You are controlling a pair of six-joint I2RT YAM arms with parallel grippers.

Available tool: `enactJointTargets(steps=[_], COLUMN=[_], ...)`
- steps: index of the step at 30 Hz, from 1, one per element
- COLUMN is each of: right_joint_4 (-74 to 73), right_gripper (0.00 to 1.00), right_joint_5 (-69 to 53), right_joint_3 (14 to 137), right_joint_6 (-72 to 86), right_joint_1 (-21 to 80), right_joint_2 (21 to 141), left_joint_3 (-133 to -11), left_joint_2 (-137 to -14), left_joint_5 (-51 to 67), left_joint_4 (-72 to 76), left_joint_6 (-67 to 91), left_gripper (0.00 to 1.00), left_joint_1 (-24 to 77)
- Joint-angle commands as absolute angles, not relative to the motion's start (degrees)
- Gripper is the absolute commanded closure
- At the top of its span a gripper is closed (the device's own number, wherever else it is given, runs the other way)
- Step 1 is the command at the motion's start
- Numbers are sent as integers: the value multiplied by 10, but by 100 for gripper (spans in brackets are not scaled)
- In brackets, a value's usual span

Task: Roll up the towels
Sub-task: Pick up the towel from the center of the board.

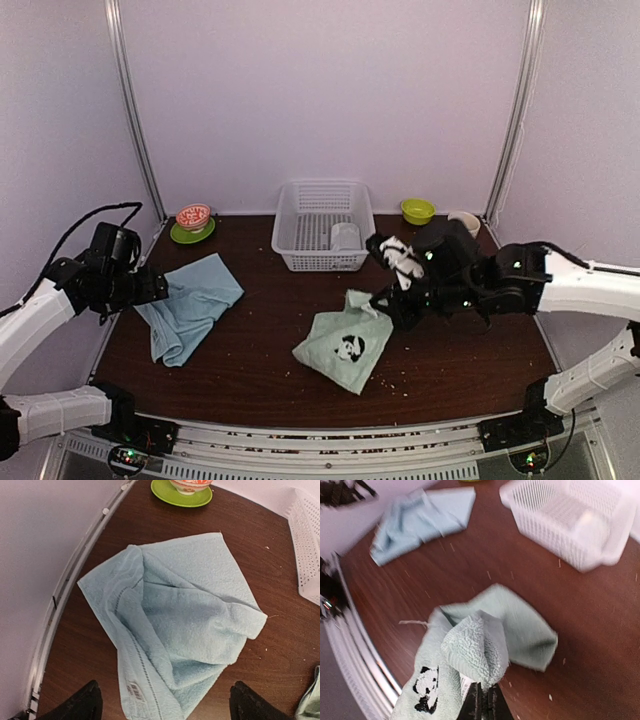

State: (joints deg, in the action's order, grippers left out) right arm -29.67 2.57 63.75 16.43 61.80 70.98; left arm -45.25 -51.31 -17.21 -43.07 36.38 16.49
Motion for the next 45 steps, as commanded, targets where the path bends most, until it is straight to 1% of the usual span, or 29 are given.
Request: enactJointTargets(steps=[1,4,7,8,12,13,14,16,22,26,30,32,35,41,45], right_joint_4=[-301,-291,-293,-295,-299,-299,-299,-298,-281,-251,-208,-175,-168,-173,-198], right_gripper=[100,100,100,97,59,52,48,45,45,45,46,46,47,49,52], right_joint_5=[35,35,38,39,34,35,39,50,54,59,63,39,17,17,32], right_joint_3=[490,445,437,438,442,442,441,441,417,403,395,388,398,413,428], right_joint_6=[214,235,240,240,245,247,250,253,273,273,308,316,318,315,309], right_joint_1=[594,578,572,571,568,568,568,566,537,520,456,424,397,385,385], right_joint_2=[699,676,664,662,658,654,650,642,633,663,698,716,761,840,873], left_joint_3=[-434,-436,-440,-441,-445,-447,-449,-449,-472,-497,-523,-529,-531,-532,-541], left_joint_2=[-486,-480,-477,-476,-489,-497,-509,-535,-631,-686,-731,-744,-756,-781,-798], left_joint_5=[-109,-103,-94,-92,-118,-130,-126,-112,-108,-114,-119,-123,-126,-127,-129], left_joint_4=[-383,-382,-375,-372,-355,-350,-343,-322,-278,-272,-274,-276,-276,-275,-276], left_joint_6=[336,318,310,310,320,326,331,340,345,345,347,350,353,360,356], left_gripper=[7,6,2,2,2,2,3,4,8,8,9,9,9,10,10], left_joint_1=[163,165,188,200,290,315,334,360,431,459,478,485,492,496,499])
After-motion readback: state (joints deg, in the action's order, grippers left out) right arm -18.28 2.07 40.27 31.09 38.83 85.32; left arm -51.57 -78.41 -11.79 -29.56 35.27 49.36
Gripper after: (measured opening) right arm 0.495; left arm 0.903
